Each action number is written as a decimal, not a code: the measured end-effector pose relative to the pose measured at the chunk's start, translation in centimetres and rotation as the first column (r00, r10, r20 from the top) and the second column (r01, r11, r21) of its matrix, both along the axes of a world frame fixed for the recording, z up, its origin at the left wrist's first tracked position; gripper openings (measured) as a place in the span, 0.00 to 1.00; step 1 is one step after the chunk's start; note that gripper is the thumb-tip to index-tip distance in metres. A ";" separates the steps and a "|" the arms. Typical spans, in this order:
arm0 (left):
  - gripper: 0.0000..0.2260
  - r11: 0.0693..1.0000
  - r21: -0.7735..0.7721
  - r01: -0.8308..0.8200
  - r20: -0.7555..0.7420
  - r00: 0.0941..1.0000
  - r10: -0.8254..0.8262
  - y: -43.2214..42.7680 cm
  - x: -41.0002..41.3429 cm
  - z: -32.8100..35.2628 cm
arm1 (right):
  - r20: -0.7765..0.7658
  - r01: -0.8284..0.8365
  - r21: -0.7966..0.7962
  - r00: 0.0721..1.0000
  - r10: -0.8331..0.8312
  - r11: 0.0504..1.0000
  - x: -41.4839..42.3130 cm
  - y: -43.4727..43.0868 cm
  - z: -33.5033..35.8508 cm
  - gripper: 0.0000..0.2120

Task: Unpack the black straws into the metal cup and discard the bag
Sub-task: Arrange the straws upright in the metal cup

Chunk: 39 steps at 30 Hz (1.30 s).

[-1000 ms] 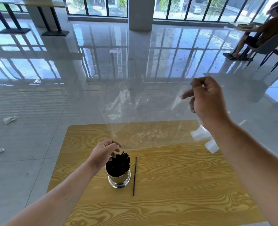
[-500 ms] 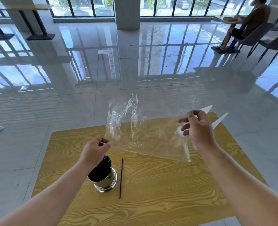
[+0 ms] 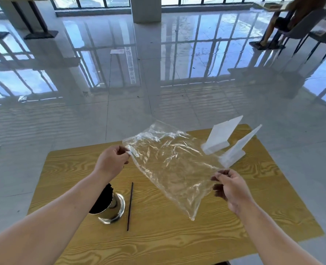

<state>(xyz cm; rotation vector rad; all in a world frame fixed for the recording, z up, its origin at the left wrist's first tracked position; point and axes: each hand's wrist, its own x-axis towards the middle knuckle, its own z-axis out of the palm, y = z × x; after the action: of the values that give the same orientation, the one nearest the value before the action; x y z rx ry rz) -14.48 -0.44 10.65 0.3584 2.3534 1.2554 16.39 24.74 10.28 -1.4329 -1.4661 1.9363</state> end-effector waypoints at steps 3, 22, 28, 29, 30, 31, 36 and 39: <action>0.12 0.994 -0.100 0.039 -0.077 0.996 -0.047 1.5 0.7 -0.5 | 0.011 0.061 -0.119 0.998 -0.061 0.991 1.5 -0.6 -2.0 0.04; 0.13 0.118 -0.967 0.225 0.088 0.731 -0.676 1.7 6.7 -11.6 | 0.456 -0.163 -0.481 0.792 0.405 0.861 7.2 -5.8 -11.2 0.11; 0.15 0.147 -0.955 0.256 0.099 0.747 -0.657 1.4 7.7 -13.9 | 0.544 -0.468 -0.493 0.493 0.679 0.734 6.8 -6.0 -10.4 0.20; 0.15 0.173 -0.948 0.268 0.095 0.754 -0.650 1.4 7.9 -14.3 | 0.543 -0.485 -0.469 0.501 0.674 0.738 6.6 -6.2 -10.4 0.19; 0.15 0.202 -0.939 0.278 0.088 0.762 -0.642 1.5 8.1 -14.6 | 0.538 -0.501 -0.449 0.509 0.672 0.739 6.3 -6.3 -10.2 0.17; 0.15 0.229 -0.931 0.286 0.080 0.769 -0.634 1.5 8.2 -14.8 | 0.532 -0.517 -0.428 0.518 0.670 0.741 5.9 -6.5 -10.1 0.16; 0.12 0.359 -0.875 0.325 0.062 0.810 -0.583 1.0 8.7 -14.6 | 0.483 -0.640 -0.294 0.542 0.688 0.710 3.0 -7.5 -9.5 0.13; 0.10 0.476 -0.802 0.362 0.045 0.831 -0.555 0.8 9.0 -13.4 | 0.437 -0.683 -0.220 0.570 0.696 0.697 0.9 -8.1 -9.1 0.13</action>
<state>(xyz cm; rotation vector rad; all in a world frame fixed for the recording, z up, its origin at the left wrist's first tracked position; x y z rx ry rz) -5.48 0.35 -2.79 0.7881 2.4576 -0.1574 17.30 16.69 1.18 -1.5845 -2.5836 2.0587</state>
